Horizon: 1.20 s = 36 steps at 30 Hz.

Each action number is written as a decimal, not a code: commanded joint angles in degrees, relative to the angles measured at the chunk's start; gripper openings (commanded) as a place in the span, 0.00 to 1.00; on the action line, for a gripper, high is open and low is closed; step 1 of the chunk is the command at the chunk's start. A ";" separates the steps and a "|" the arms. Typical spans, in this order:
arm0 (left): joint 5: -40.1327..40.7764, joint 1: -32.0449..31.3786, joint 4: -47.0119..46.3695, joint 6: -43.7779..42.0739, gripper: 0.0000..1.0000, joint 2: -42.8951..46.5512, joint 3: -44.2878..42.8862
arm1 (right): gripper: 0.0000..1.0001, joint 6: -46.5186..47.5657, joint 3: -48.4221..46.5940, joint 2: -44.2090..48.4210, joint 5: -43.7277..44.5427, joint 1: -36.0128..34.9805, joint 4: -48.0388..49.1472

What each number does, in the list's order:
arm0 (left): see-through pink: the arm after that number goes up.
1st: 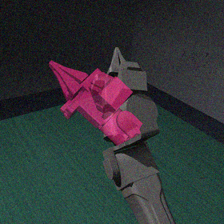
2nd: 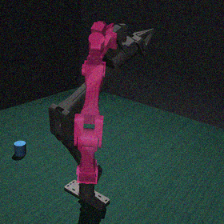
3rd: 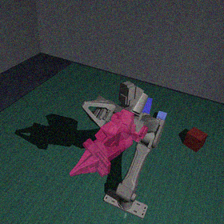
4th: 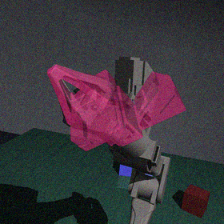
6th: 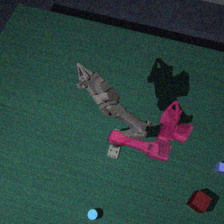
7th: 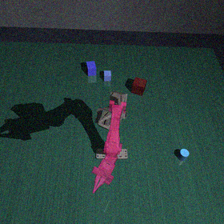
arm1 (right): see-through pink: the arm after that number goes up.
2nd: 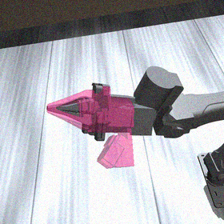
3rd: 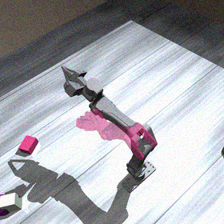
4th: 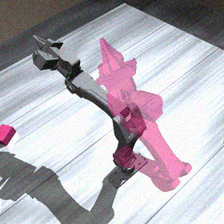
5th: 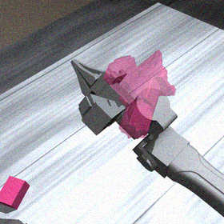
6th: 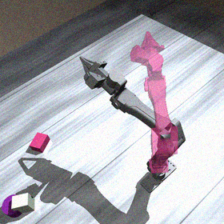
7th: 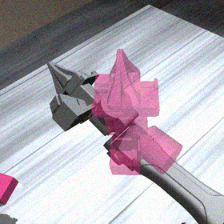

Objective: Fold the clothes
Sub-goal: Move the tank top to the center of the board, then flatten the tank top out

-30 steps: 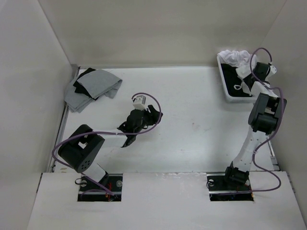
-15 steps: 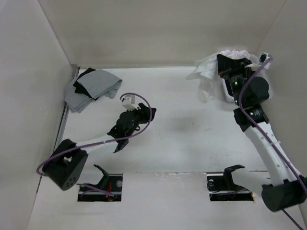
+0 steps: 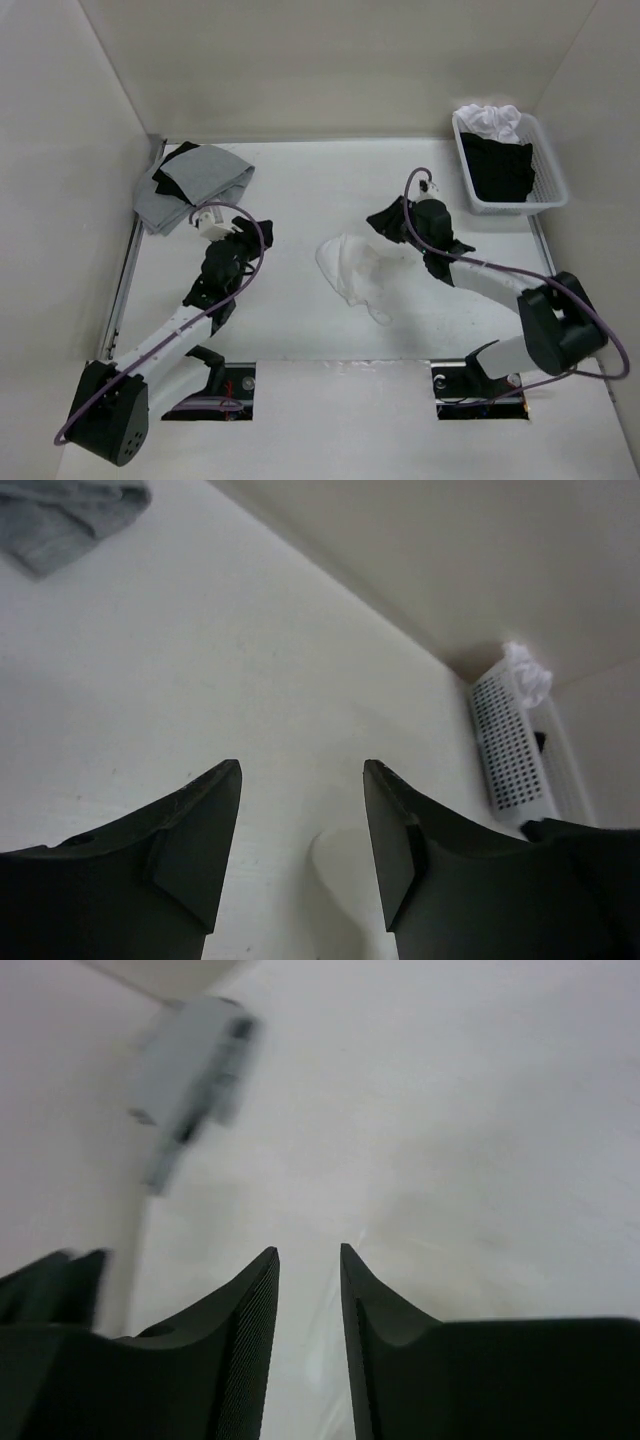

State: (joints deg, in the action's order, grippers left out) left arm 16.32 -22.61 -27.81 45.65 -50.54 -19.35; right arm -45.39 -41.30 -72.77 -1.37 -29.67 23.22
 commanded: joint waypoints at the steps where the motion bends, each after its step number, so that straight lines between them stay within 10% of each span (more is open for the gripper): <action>1: -1.46 -1.86 4.43 0.14 0.50 -4.82 0.20 | 0.37 -5.07 1.48 -6.24 -5.40 4.75 5.17; 5: -0.94 -9.48 7.50 -3.62 0.39 -10.09 -1.38 | 0.43 -1.21 5.69 -1.16 1.26 2.65 1.67; 11: -0.67 -23.02 14.63 -5.40 0.26 -15.19 -4.37 | 0.06 -0.31 12.99 7.20 11.89 -5.42 -14.32; 19: 2.22 -43.77 11.91 -7.76 0.41 -30.11 -16.58 | 0.30 -3.31 19.15 10.55 20.35 -5.62 -22.08; 26: 6.79 -50.02 11.64 -10.66 0.46 -41.73 -24.32 | 0.41 -1.64 16.25 2.38 19.21 -5.09 -20.59; 36: 16.37 -53.11 8.75 -11.72 0.46 -39.64 -20.91 | 0.15 -2.07 11.16 -6.41 18.51 -4.65 -21.11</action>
State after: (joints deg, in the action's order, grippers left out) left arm 27.42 -75.66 -14.94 35.05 -94.21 -41.91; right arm -47.44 -28.18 -77.36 16.75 -34.83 2.35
